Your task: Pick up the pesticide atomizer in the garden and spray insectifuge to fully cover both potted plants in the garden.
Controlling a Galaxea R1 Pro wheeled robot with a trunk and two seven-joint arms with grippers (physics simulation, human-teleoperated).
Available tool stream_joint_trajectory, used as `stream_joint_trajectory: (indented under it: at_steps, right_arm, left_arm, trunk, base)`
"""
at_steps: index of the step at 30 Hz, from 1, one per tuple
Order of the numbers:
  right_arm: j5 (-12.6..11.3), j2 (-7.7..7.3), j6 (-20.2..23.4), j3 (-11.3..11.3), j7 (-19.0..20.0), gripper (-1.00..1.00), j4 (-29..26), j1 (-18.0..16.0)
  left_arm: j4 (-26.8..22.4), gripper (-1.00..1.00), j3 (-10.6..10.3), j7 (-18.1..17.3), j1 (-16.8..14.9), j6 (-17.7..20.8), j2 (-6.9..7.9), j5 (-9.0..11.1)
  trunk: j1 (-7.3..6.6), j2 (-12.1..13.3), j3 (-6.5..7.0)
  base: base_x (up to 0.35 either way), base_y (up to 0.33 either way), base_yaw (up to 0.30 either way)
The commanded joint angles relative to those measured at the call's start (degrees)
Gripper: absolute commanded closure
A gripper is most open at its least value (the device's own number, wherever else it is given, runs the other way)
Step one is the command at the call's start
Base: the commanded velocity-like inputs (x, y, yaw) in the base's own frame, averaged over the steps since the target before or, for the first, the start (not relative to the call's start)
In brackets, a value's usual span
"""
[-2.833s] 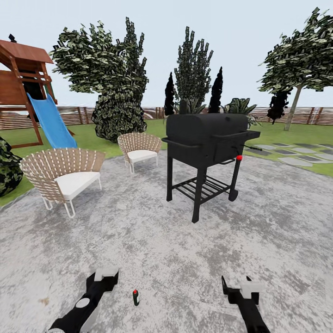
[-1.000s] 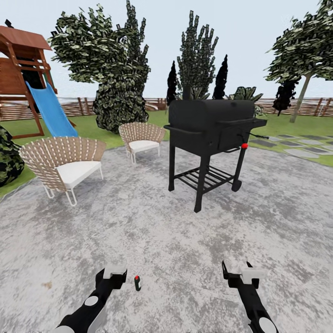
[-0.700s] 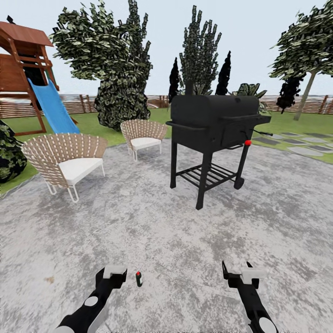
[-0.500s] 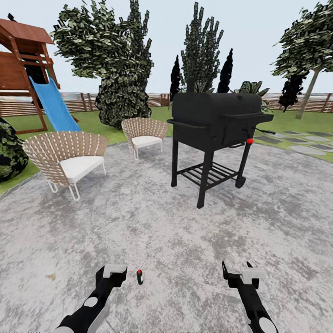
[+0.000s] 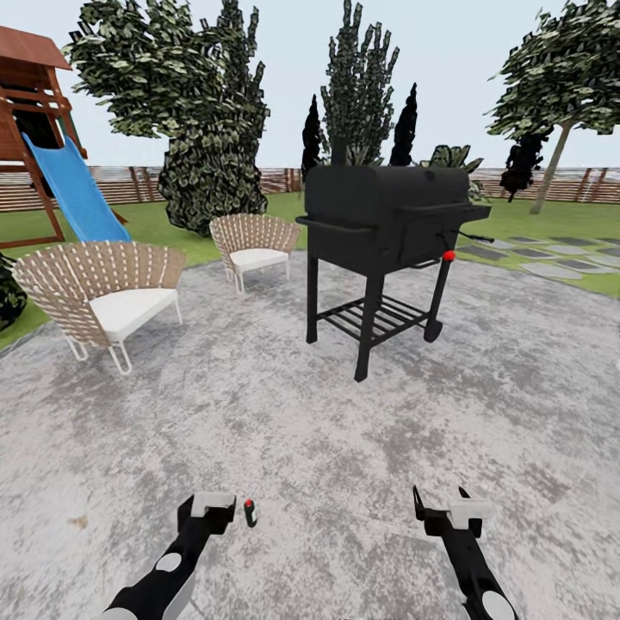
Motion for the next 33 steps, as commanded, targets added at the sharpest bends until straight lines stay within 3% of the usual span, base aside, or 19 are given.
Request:
stream_joint_trajectory:
  at_steps: [1,25,33]
  right_arm:
    - [-0.01,-0.03,-0.17,0.08,-0.21,-1.0,0.02,-0.03]
    - [-0.01,0.05,-0.19,0.08,-0.21,-1.0,0.01,-0.03]
    - [0.02,0.05,-0.19,0.08,-0.21,-1.0,0.02,-0.03]
  left_arm:
    - [0.05,-1.0,-0.21,0.16,-0.04,-0.19,0.01,-0.08]
    - [0.13,-1.0,-0.22,0.15,0.03,-0.5,0.21,-0.18]
    - [0.13,-1.0,-0.3,0.12,0.13,-2.55,0.18,-0.18]
  trunk:
    - [0.22,-0.44,-0.25]
    - [5.49,-10.06,-6.4]
    - [7.25,-13.27,-8.57]
  base:
    - [0.0,0.0,-0.03]
    - [0.0,0.0,-0.002]
    - [0.0,0.0,0.0]
